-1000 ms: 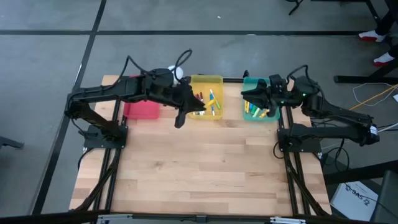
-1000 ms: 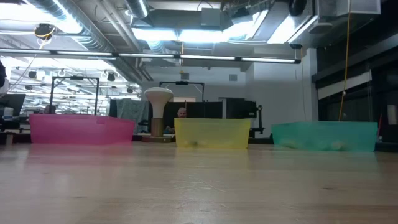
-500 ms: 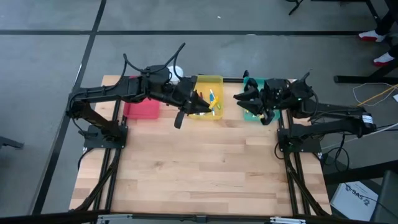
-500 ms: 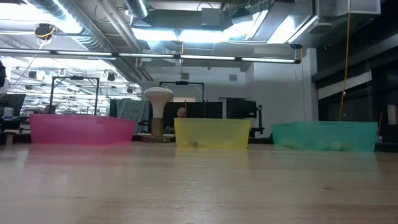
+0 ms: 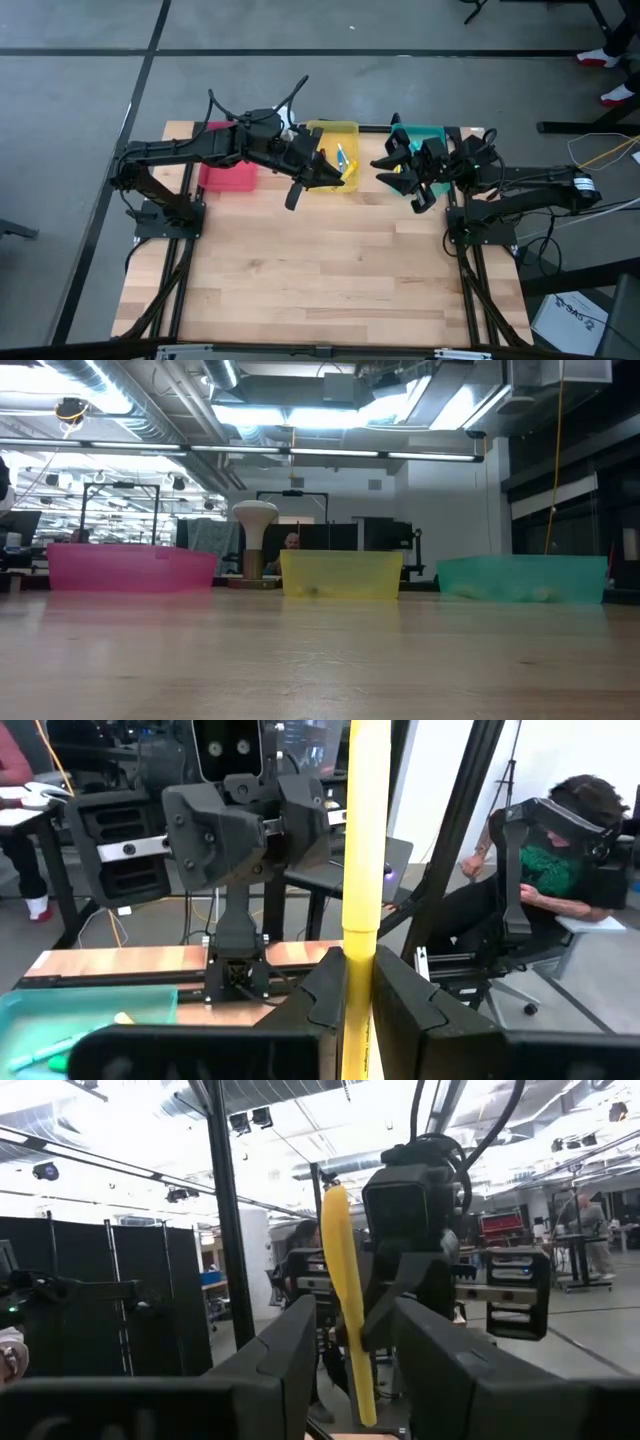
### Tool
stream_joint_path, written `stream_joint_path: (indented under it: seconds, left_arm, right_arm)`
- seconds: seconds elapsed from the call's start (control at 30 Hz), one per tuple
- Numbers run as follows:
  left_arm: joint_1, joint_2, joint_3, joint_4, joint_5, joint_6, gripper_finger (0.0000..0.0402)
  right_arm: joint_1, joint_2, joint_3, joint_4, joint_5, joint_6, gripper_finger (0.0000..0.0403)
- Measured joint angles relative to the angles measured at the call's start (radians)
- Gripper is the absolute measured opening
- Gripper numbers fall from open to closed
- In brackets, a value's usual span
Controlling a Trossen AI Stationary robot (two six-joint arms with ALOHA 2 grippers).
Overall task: Pick & Place Markers
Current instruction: Put the yellow pen into the red bin
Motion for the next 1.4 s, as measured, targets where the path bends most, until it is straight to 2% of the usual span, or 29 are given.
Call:
stream_joint_path:
  seconds: [0.9, 1.4]
  left_arm:
    - [0.0, 0.0, 0.0, 0.044, -0.008, 0.022, 0.0025]
    - [0.0, -0.003, 0.0, 0.06, -0.009, 0.127, 0.0025]
  right_arm:
    - [0.0, 0.0, 0.0, -0.002, -0.004, -0.001, 0.0133]
    - [0.0, 0.0, 0.0, -0.005, -0.014, -0.106, 0.0133]
